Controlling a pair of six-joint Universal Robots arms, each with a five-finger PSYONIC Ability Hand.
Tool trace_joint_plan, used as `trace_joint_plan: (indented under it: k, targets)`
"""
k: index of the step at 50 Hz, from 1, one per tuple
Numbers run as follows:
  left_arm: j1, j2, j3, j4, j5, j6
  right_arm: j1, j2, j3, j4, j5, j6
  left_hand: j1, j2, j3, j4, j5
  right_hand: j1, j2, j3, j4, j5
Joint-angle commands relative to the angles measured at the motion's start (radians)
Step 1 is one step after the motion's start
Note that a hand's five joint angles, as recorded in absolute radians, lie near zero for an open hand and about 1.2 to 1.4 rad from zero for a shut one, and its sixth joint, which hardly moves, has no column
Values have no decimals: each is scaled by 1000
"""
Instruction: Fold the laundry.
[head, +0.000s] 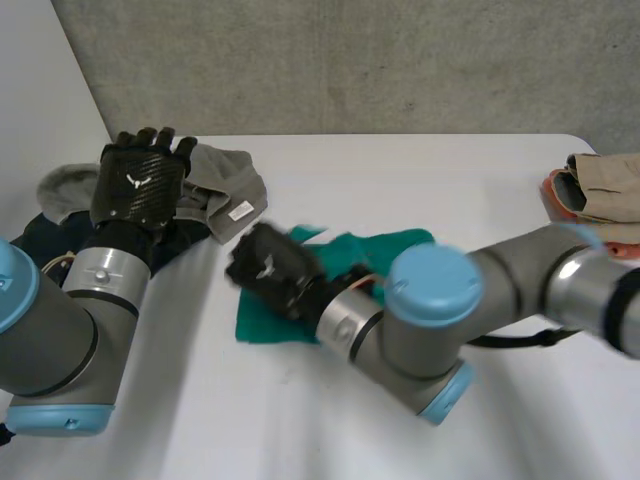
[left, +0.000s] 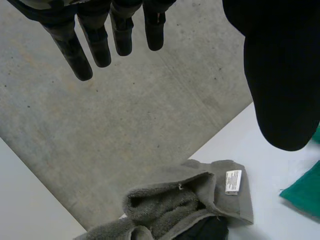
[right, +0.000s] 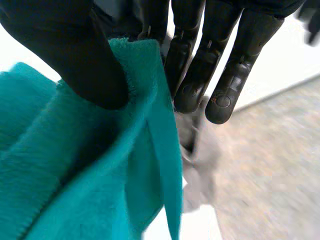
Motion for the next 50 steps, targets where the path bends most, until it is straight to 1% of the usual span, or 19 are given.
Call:
trace_joint_plan:
  k: [1,2,4,5,8,9,11,13,15,17,22,27,29,31,38,43,47,48,50]
  targets:
    - [-9,-16,16,3,4,2,10,18,-17,-1,35,7,-23,-30,-35,-28,-47,-813,-1006,-1009,-1015,-992]
    - [-12,-28,25,3,4,2,9,-11,-14,7,93,21,-23,-30,-35,-28,-47,-813,-1006,-1009,-1015,-992]
    - [-20,-40,40,3,4,2,1,-54,1,10,150,48,-23,-30,-35,-28,-47,-813,-1006,-1009,-1015,-992]
    - [-28,-45,50,3,3,2,-19,-86,23,13,202,102,-23,-30,-35,-28,-47,-813,-1006,-1009,-1015,-992]
    - [-72,-66,80,3,4,-4,-86,-138,76,27,276,220,-23,-30,-35,-28,-47,-813,-1006,-1009,-1015,-992]
    - [-97,-86,96,4,4,-12,-134,-176,116,41,307,311,-23,-30,-35,-28,-47,-813,-1006,-1009,-1015,-992]
    - [-118,-109,114,3,6,-24,-177,-227,159,70,328,405,-23,-30,-35,-28,-47,-813,-1006,-1009,-1015,-992]
    - [-150,-153,148,1,6,-44,-218,-285,210,122,319,503,-23,-30,-35,-28,-47,-813,-1006,-1009,-1015,-992]
    - [-172,-183,169,0,7,-55,-238,-304,239,157,309,536,-23,-30,-35,-28,-47,-813,-1006,-1009,-1015,-992]
    - [-209,-239,207,-5,18,-60,-267,-311,271,212,304,549,-22,-30,-35,-28,-46,-813,-1006,-1009,-1015,-992]
    - [-250,-359,287,-54,26,-58,-323,-311,326,268,307,543,-19,-27,-32,-25,-43,-813,-1006,-1009,-1015,-992]
    - [-256,-433,355,-143,27,-63,-347,-311,362,266,305,515,-10,-18,-23,-16,-34,-809,-1002,-1005,-1011,-988]
    - [-258,-462,379,-181,27,-61,-353,-310,369,266,307,487,-10,-18,-23,-16,-34,-742,-934,-937,-943,-920]
    - [-258,-477,392,-198,32,-60,-355,-307,374,266,307,470,-4,-12,-17,-10,-28,-738,-931,-934,-940,-917]
    - [-243,-520,442,-204,33,-56,-353,-281,385,239,308,431,2,-6,-11,-4,-22,-548,-740,-744,-749,-727]
    - [-232,-552,475,-215,27,-50,-350,-255,383,226,312,420,4,-3,-8,-1,-20,-518,-711,-714,-720,-697]
    - [-187,-585,524,-206,-12,-34,-344,-253,382,223,313,418,48,41,36,43,24,-515,-708,-711,-717,-694]
    - [-158,-595,551,-203,-75,-15,-344,-253,380,223,313,418,46,38,33,40,22,-515,-708,-711,-717,-694]
    - [-134,-591,567,-196,-146,9,-341,-253,380,223,315,418,40,32,27,34,16,-504,-696,-699,-705,-682]
